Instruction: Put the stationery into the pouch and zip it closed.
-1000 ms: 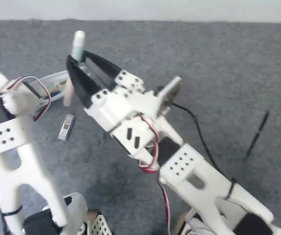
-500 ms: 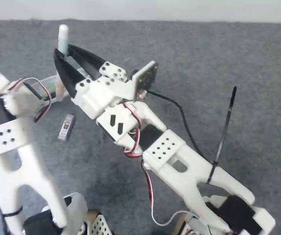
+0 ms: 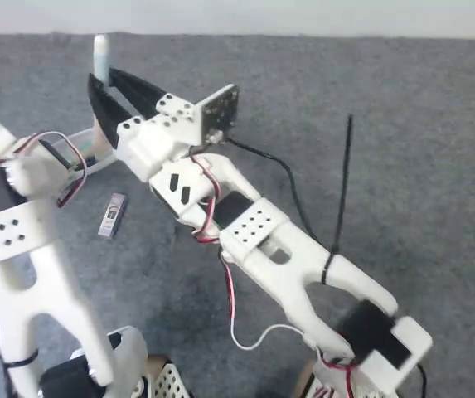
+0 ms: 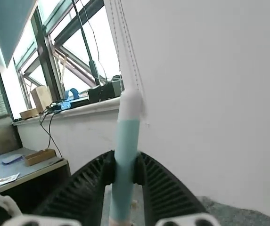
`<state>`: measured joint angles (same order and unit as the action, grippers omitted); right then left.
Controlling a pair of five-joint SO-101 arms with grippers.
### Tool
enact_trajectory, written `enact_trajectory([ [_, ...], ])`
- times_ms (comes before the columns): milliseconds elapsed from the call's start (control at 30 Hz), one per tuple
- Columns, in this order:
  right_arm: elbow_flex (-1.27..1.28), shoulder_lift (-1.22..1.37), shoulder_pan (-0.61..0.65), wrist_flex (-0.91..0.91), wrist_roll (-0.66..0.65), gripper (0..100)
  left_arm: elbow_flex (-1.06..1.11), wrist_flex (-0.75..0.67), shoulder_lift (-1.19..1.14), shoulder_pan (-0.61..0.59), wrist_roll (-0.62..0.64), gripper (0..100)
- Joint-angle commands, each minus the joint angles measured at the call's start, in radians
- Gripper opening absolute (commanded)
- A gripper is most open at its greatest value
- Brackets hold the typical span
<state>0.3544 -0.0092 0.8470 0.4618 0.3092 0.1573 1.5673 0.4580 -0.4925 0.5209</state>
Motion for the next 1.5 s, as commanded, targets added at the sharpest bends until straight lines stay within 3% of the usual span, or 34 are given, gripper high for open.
enact_trajectory([
  [0,-0.074,0.025,-0.019,0.067,-0.005,0.6,-0.013,-0.026,0.057,0.000,-0.009,1],
  [167,0.026,0.081,-0.018,0.288,-0.163,0.6,-0.013,-0.026,0.054,0.000,-0.009,1],
  [300,0.130,0.091,-0.001,0.430,-0.216,0.6,-0.013,-0.026,0.052,0.000,-0.009,1],
  [767,0.230,0.085,0.019,0.433,-0.288,1.2,-0.013,-0.026,0.051,0.000,-0.011,1],
  [1000,0.259,0.084,0.021,0.433,-0.285,23.5,-0.013,-0.026,0.051,0.000,-0.011,1],
  [1467,0.276,0.079,0.015,0.438,-0.282,17.3,-0.013,-0.026,0.051,0.000,-0.011,1],
])
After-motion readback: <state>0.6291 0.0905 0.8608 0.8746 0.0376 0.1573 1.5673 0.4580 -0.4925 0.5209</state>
